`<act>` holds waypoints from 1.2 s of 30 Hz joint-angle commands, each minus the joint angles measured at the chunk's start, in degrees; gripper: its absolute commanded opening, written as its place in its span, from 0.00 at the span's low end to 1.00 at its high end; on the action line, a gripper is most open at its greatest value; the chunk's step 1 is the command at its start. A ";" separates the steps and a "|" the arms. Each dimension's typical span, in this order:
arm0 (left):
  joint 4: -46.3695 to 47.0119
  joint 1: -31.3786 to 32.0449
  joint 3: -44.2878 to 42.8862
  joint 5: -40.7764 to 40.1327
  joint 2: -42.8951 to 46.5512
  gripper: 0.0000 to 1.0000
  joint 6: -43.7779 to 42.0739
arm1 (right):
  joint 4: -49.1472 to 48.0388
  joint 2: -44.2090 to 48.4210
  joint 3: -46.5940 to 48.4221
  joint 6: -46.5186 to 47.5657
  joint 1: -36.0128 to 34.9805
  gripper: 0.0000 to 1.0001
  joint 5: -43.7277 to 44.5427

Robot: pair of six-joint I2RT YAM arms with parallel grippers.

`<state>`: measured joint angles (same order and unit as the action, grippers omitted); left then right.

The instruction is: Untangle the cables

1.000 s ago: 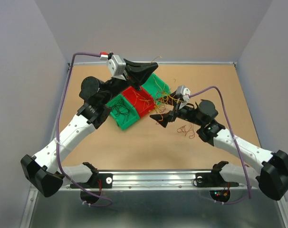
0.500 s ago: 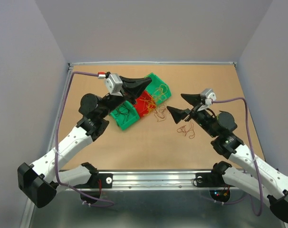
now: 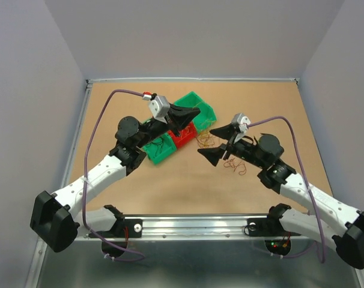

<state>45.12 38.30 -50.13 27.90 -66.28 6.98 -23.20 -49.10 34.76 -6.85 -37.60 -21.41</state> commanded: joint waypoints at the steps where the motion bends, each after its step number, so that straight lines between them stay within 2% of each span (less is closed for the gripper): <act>1: 6.11 0.37 0.73 0.40 3.61 0.00 1.36 | -4.47 -5.55 4.61 -2.28 -0.19 1.00 0.84; 5: 6.20 0.45 0.82 0.84 4.05 0.00 2.16 | -10.63 -16.25 7.85 -4.48 -0.28 1.00 5.84; 7: 6.29 0.37 0.82 0.75 4.14 0.00 2.24 | -12.21 -19.96 9.35 -4.75 -0.19 0.94 5.16; 8: 6.29 0.37 0.91 0.49 4.32 0.00 2.25 | -13.52 -21.98 10.14 -4.92 -0.19 0.83 4.11; 10: 6.29 0.37 1.00 -0.03 4.75 0.00 2.33 | -14.06 -26.91 12.94 -5.62 -0.28 0.68 -0.28; 11: 6.21 0.37 1.00 -0.39 4.93 0.00 2.07 | -13.98 -28.14 13.83 -5.80 -0.28 0.57 -1.61; 13: 5.68 0.28 1.17 -3.44 6.33 0.00 1.81 | -12.23 -30.60 16.20 -5.11 -0.28 0.49 -3.72; 14: 5.50 0.19 1.52 -5.29 7.12 0.00 1.54 | -8.48 -31.14 17.26 -4.32 -0.36 0.33 -3.90; 15: 5.33 0.19 1.87 -7.57 8.87 0.00 1.28 | -6.35 -31.75 18.14 -3.70 -0.28 0.24 -3.21; 16: 4.98 0.02 2.66 -13.78 9.93 0.00 0.93 | -2.59 -31.76 19.36 -2.48 -0.28 0.08 -2.16; 17: 4.80 -0.16 3.02 -17.93 11.07 0.00 0.93 | -0.81 -31.58 19.64 -2.12 -0.36 0.03 -1.01; 18: 4.62 -0.42 3.19 -22.32 13.09 0.00 0.93 | 0.77 -31.15 19.73 -1.68 -0.28 0.01 1.69; 19: 3.75 -1.82 3.28 -30.80 13.98 0.00 0.75 | 2.18 -29.75 19.73 -0.98 -0.28 0.01 2.94; 23: -1.68 -8.49 -0.66 -41.15 15.39 0.00 1.70 | 6.32 -23.26 17.01 -0.44 -0.28 0.01 11.90; 24: -2.75 -14.08 -1.28 -41.17 15.48 0.00 3.37 | 6.50 -21.49 15.00 -0.36 -0.28 0.01 13.05; 27: -3.38 -20.62 -0.85 -36.35 16.70 0.00 8.22 | 7.12 -15.42 11.83 0.43 -0.28 0.00 13.50; 30: -1.80 -20.81 -0.58 -36.15 17.15 0.00 6.21 | 8.61 -9.55 10.07 0.26 -0.28 0.01 15.95; 33: -3.63 -21.51 -2.59 -45.88 15.93 0.00 2.62 | 10.10 -3.22 7.08 -1.84 -0.19 0.01 28.30; 35: -3.64 -22.57 -3.31 -48.98 15.31 0.00 1.55 | 10.46 -0.48 5.94 -2.89 -0.28 0.01 33.86; 36: -3.55 -23.27 -3.40 -50.04 14.61 0.00 1.63 | 10.54 1.01 5.41 -3.43 -0.19 0.01 39.54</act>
<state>39.53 17.08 -50.04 -13.17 -51.09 11.16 -14.57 -52.31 43.05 -8.21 -37.85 0.49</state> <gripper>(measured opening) 0.037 0.012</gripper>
